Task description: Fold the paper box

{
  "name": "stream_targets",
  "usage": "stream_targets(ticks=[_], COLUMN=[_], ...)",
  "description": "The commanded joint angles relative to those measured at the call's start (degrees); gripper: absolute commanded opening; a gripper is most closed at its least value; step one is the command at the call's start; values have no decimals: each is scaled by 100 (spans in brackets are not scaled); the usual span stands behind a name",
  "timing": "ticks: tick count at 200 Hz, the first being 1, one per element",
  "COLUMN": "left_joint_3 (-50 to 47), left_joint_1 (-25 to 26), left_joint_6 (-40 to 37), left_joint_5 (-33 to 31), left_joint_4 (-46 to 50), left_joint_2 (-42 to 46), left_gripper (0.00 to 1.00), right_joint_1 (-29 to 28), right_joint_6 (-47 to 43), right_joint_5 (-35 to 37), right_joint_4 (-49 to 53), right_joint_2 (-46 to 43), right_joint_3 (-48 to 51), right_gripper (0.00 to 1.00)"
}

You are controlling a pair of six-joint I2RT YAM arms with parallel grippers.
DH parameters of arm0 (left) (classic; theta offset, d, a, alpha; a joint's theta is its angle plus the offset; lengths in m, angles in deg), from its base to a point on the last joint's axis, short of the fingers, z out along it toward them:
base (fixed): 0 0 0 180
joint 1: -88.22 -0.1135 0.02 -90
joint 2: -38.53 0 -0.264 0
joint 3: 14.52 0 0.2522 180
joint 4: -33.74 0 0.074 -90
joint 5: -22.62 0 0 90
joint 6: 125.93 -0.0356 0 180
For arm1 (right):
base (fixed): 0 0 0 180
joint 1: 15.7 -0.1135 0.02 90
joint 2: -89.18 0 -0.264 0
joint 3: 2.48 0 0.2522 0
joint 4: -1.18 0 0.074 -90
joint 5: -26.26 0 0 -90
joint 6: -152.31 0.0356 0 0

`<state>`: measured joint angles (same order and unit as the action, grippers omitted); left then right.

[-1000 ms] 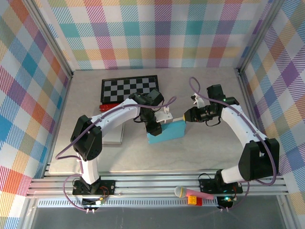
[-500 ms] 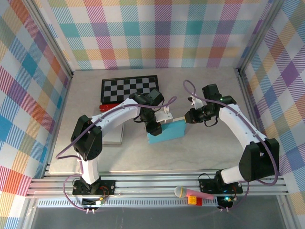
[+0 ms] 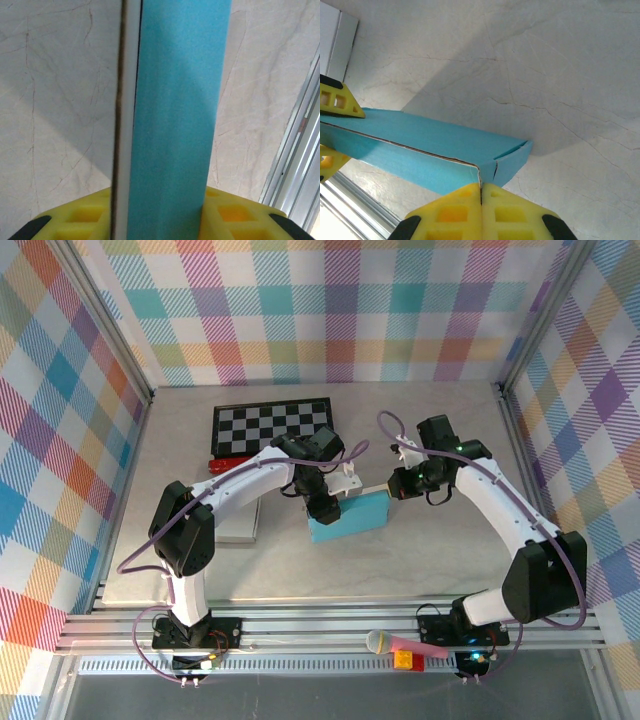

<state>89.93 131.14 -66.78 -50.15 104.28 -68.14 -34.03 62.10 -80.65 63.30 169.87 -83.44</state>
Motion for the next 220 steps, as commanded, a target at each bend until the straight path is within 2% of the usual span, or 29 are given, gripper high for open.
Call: stream_targets(ticks=[1, 92, 144, 220], left_joint_3=[18, -5, -634, -1166], left_joint_1=[-51, -47, -68, -76], left_joint_6=[317, 665, 1379, 1898], left_joint_5=[-198, -242, -120, -244], left_joint_4=[-115, -326, -1253, -1687], left_joint_2=[-92, -15, 685, 1445], left_gripper=[36, 37, 48, 51], right_joint_1=[-142, -293, -390, -435], right_joint_6=[397, 733, 738, 846], right_joint_5=[60, 372, 651, 821], right_joint_4=[-33, -339, -582, -474], right_joint_2=[-182, -417, -571, -599], right_joint_3=[116, 591, 811, 602], right_gripper=[0, 0, 0, 0])
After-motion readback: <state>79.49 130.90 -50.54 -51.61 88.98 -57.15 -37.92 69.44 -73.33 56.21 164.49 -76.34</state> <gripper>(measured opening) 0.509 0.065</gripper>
